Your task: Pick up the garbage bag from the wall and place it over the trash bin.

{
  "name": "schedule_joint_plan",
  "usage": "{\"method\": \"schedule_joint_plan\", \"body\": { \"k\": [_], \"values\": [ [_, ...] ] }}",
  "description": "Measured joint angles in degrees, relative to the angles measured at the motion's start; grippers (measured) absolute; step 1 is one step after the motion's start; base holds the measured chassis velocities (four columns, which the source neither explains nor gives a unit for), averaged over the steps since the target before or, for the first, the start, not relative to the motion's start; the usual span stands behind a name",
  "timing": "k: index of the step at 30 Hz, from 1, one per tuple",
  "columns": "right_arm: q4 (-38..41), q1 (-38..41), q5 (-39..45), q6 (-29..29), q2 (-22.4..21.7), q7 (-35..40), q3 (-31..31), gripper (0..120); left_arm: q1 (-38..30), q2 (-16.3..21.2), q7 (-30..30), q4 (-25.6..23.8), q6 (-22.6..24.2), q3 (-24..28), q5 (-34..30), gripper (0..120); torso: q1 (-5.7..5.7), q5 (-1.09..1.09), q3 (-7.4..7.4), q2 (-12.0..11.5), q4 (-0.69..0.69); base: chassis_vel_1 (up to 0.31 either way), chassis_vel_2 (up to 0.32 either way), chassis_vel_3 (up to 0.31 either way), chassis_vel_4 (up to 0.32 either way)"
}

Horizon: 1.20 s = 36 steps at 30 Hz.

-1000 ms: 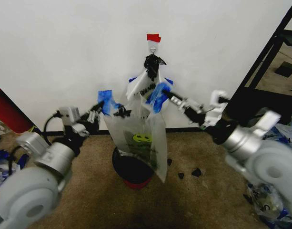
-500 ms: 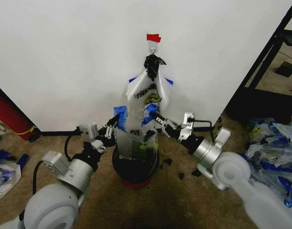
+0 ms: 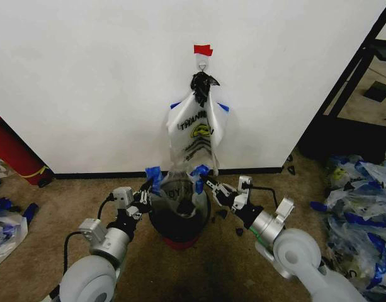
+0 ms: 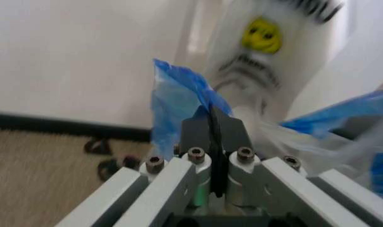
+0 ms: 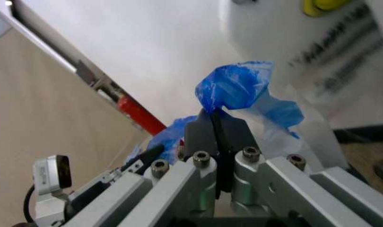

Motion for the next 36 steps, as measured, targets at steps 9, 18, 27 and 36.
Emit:
{"method": "schedule_joint_plan", "body": {
  "k": [9,18,27,36],
  "values": [
    [2.63,-6.82,-2.46,0.35,1.89,2.97,3.06,0,3.94,0.48,-1.21,0.07,0.51,-1.29,0.37,0,0.00,0.00,0.00,0.00,0.00,0.000,0.000,0.000,0.000],
    [5.36,-14.75,-6.21,-0.93,4.13,6.96,6.57,0,11.69,1.29,-2.73,-1.39,0.69,-3.51,0.99,0,0.00,0.01,0.00,0.00,0.01,0.000,0.000,0.000,0.000],
    [8.99,-22.15,-8.34,-3.34,4.59,9.49,9.18,0,15.57,2.91,-3.38,-3.30,1.20,-5.98,0.69,0,0.00,0.00,0.00,0.00,0.00,0.000,0.000,0.000,0.000],
    [9.14,-25.17,-10.43,-4.89,4.92,11.25,9.92,0,19.43,4.14,-4.78,-6.01,3.38,-8.31,-0.50,0,-0.01,0.01,0.00,-0.01,0.00,0.000,0.000,0.000,0.000]
  ]
}}
